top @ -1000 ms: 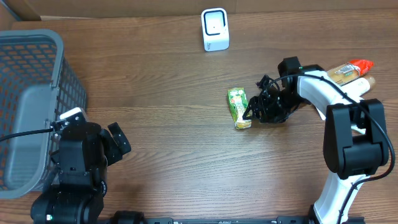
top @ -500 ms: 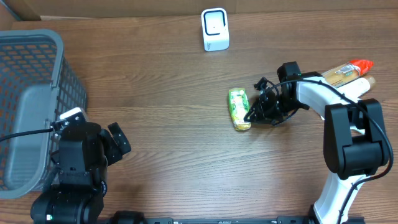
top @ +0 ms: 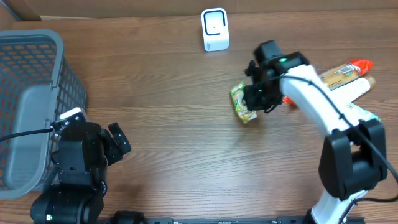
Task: Scan the item barcode
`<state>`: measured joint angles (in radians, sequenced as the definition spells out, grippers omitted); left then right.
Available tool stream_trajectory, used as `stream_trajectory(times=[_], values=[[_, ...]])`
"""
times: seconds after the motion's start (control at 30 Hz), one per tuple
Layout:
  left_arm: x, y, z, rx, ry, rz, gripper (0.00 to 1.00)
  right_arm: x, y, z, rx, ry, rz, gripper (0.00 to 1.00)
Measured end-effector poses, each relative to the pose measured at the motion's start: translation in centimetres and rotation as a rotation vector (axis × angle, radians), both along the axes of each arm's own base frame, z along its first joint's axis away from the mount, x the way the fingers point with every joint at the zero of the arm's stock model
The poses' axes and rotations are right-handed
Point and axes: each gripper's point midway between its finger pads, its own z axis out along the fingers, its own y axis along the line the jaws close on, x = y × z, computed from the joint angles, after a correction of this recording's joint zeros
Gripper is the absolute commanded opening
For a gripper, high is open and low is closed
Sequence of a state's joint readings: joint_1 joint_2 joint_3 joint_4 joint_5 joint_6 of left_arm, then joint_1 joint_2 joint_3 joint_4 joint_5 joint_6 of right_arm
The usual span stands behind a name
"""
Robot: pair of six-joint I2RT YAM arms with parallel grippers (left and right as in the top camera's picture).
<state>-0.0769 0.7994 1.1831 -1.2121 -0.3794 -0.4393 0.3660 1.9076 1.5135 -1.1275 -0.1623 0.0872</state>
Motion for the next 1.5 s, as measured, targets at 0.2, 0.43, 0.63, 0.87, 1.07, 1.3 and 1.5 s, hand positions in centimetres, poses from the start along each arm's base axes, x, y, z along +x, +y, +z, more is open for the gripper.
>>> stream_trajectory(times=[0.2,0.43,0.63,0.87,1.07,1.3,1.5], values=[[0.0,0.0,0.0,0.000,0.000,0.000,1.00,-3.5,4.0,-1.4,-0.298,-0.090,0.147,0.04],[0.0,0.0,0.0,0.000,0.001,-0.001,1.00,-5.9,6.2,-5.2,-0.479,-0.104,0.271,0.13],[0.0,0.0,0.0,0.000,0.000,0.000,1.00,-5.5,6.5,-5.2,-0.489,-0.118,0.258,0.30],[0.0,0.0,0.0,0.000,0.001,0.000,1.00,-0.9,7.5,1.9,-0.287,-0.201,0.119,0.69],[0.0,0.0,0.0,0.000,0.001,-0.001,1.00,1.9,1.8,8.4,-0.073,-0.191,-0.080,0.77],[0.0,0.0,0.0,0.000,0.001,0.000,0.99,1.3,-2.2,3.8,0.130,-0.014,-0.089,0.90],[0.0,0.0,0.0,0.000,0.000,0.000,1.00,-1.0,-0.1,-2.3,0.237,0.020,0.012,0.90]])
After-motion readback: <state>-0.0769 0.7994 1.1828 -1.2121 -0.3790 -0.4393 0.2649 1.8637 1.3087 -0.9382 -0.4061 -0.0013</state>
